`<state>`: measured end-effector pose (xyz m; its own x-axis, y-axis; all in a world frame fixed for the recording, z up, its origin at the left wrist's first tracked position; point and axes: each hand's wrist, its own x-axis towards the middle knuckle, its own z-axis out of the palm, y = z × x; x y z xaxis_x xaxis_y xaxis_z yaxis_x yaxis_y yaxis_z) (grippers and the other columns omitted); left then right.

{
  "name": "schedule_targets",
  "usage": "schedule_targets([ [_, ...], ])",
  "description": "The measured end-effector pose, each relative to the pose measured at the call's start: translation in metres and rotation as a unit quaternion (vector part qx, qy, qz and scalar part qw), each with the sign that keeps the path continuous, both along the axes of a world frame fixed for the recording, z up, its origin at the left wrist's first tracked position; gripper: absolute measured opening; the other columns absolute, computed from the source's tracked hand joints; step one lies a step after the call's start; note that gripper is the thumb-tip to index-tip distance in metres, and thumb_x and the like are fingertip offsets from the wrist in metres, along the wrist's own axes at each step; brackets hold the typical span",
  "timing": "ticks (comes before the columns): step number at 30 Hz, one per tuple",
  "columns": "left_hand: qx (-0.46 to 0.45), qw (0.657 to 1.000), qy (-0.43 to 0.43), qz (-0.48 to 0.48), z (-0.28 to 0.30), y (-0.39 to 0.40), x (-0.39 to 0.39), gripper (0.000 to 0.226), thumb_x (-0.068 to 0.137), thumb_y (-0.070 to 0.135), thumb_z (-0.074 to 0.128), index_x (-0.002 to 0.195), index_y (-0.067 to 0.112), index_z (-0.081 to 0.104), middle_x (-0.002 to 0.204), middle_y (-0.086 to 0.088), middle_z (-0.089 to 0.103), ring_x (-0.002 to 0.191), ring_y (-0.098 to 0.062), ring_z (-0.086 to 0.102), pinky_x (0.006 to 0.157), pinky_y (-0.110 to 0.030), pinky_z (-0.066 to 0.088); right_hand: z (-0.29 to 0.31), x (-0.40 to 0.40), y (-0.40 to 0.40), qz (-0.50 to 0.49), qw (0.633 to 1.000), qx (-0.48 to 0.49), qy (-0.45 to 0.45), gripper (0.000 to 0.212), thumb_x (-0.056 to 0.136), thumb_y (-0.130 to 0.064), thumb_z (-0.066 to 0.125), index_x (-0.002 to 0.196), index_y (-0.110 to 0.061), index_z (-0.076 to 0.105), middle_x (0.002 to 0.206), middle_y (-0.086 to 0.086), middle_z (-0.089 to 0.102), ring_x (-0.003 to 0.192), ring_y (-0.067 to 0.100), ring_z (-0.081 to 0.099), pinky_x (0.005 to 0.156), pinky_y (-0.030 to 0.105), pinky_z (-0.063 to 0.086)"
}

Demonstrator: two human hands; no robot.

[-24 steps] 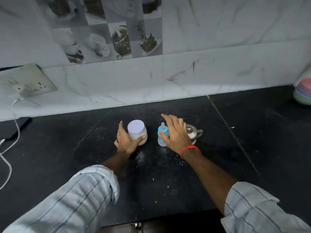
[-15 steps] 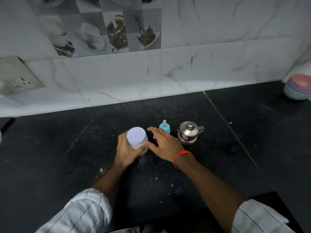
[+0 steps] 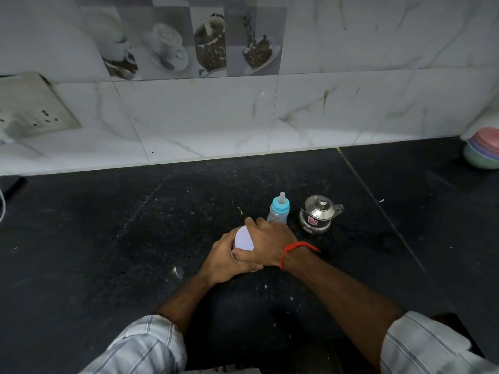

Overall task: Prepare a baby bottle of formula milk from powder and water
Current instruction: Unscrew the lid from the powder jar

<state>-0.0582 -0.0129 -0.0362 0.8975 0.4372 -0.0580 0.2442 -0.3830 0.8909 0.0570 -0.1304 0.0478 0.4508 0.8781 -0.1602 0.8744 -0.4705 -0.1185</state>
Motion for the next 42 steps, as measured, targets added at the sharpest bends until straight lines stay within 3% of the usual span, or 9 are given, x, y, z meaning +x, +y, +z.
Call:
schedule_targets([
  [9,0.002,1.000,0.017,-0.021,0.005,-0.001,0.005,0.090,0.050,0.042,0.103,0.128,0.032,0.060,0.115,0.014,0.074,0.109,-0.002,0.070,0.092,-0.027,0.060,-0.005,0.019,-0.010,0.115,0.992,0.041,-0.024,0.070,0.086,-0.072,0.047,0.128,-0.015,0.051,0.110,0.011,0.065,0.093,0.030,0.065,0.079,0.042,0.053],
  [13,-0.017,0.999,0.026,-0.027,0.011,-0.009,0.007,0.090,0.054,0.034,0.103,0.129,0.040,0.054,0.120,0.016,0.070,0.113,0.007,0.065,0.092,-0.016,0.054,-0.001,0.030,-0.012,0.152,0.987,0.047,-0.028,0.070,0.081,-0.074,0.044,0.125,-0.021,0.053,0.106,0.005,0.066,0.088,0.027,0.066,0.076,0.041,0.054],
  [17,-0.024,0.999,0.030,-0.015,0.017,-0.025,0.014,0.086,0.063,0.042,0.095,0.136,0.035,0.050,0.125,0.014,0.066,0.117,-0.003,0.065,0.095,-0.026,0.056,-0.015,0.010,-0.026,0.061,0.986,0.129,-0.083,0.061,0.081,-0.067,0.041,0.124,-0.025,0.053,0.107,0.003,0.061,0.087,0.028,0.065,0.066,0.036,0.046],
  [22,0.095,0.995,0.020,0.014,0.031,-0.051,0.022,0.085,0.060,0.068,0.086,0.132,0.039,0.052,0.121,0.023,0.060,0.111,0.001,0.060,0.097,-0.035,0.050,-0.017,-0.002,-0.042,-0.137,0.984,0.116,-0.019,0.076,0.085,-0.079,0.031,0.137,-0.026,0.043,0.130,0.007,0.060,0.098,0.035,0.068,0.081,0.043,0.052],
  [30,0.069,0.997,-0.018,-0.012,0.053,-0.057,0.026,0.087,0.057,0.034,0.095,0.133,0.024,0.054,0.122,0.012,0.066,0.109,-0.005,0.065,0.092,-0.036,0.059,-0.016,0.029,-0.065,-0.023,0.954,0.290,-0.075,0.058,0.081,-0.069,0.057,0.113,-0.021,0.067,0.096,-0.001,0.076,0.079,0.019,0.072,0.067,0.033,0.056],
  [33,0.026,0.992,0.015,-0.125,0.054,-0.046,0.025,0.085,0.058,0.029,0.100,0.130,0.034,0.056,0.120,0.017,0.070,0.112,0.002,0.067,0.097,-0.029,0.058,-0.010,0.037,-0.081,0.097,0.948,0.302,-0.021,0.060,0.080,-0.065,0.059,0.115,-0.017,0.067,0.096,0.000,0.074,0.077,0.020,0.069,0.065,0.036,0.056],
  [37,0.008,0.987,0.002,-0.161,0.058,-0.041,0.024,0.080,0.063,0.026,0.099,0.128,0.042,0.056,0.118,0.021,0.071,0.114,0.001,0.067,0.097,-0.020,0.054,0.013,0.050,-0.084,0.172,0.958,0.187,0.133,0.063,0.085,-0.055,0.066,0.141,-0.030,0.050,0.122,-0.004,0.058,0.106,0.015,0.060,0.087,0.037,0.054],
  [40,0.014,0.994,-0.006,-0.109,0.058,-0.035,0.027,0.083,0.062,0.037,0.098,0.131,0.045,0.051,0.124,0.021,0.067,0.117,0.004,0.063,0.099,-0.022,0.054,0.030,0.059,-0.080,0.137,0.922,0.156,0.328,0.089,0.088,-0.033,0.074,0.157,-0.047,0.020,0.150,-0.002,0.034,0.142,0.018,0.036,0.115,0.045,0.038],
  [42,0.031,0.996,-0.005,-0.083,0.057,-0.031,0.029,0.088,0.060,0.046,0.097,0.135,0.043,0.050,0.125,0.021,0.065,0.115,0.006,0.062,0.095,-0.020,0.052,0.036,0.053,-0.076,0.041,0.925,0.161,0.341,0.085,0.086,-0.058,0.066,0.156,-0.053,0.016,0.157,-0.006,0.027,0.146,0.018,0.034,0.119,0.049,0.035],
])
